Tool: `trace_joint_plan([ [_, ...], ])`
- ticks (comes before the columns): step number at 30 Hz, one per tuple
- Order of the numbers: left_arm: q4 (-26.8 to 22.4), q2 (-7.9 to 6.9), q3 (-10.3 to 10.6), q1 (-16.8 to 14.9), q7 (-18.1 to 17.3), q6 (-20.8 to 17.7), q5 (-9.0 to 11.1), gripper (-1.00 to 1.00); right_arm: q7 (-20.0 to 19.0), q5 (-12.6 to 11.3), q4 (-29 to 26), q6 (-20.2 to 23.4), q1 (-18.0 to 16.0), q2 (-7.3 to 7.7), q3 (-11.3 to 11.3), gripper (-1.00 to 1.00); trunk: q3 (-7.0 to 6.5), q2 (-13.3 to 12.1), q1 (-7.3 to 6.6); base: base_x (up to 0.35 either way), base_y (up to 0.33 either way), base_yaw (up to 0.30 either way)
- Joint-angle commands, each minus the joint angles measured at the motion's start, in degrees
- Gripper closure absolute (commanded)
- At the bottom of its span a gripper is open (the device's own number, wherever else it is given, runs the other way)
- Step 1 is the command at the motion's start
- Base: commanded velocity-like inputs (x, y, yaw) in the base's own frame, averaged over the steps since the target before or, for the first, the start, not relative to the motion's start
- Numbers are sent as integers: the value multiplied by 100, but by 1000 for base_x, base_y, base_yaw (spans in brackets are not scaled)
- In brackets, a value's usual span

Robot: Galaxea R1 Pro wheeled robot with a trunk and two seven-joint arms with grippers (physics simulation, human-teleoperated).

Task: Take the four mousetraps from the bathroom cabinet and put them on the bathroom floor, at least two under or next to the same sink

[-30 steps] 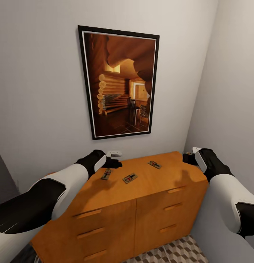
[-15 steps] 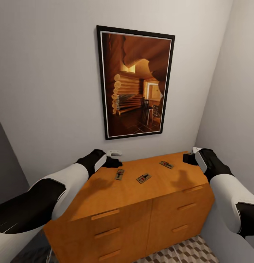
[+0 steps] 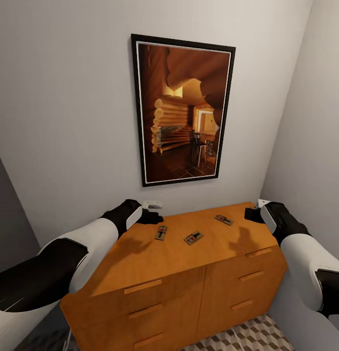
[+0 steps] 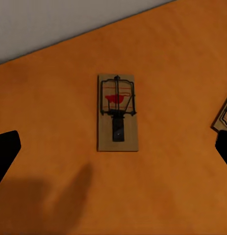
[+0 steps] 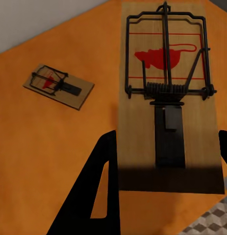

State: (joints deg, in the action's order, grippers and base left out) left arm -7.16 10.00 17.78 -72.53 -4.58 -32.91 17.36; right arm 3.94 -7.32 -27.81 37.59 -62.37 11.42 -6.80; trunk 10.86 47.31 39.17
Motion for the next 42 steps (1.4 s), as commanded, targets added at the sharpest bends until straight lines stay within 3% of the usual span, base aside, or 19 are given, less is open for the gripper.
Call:
trace_joint_plan([
  [1,0,0,44,-6,-4,-18,31,-100,40,-66,-5,18,-3,4,-6,100,9,7,1,0,2,0],
  [42,38,0,32,-6,62,-39,88,-100,41,-75,20,-1,-3,40,3,100,9,7,1,47,0,0],
])
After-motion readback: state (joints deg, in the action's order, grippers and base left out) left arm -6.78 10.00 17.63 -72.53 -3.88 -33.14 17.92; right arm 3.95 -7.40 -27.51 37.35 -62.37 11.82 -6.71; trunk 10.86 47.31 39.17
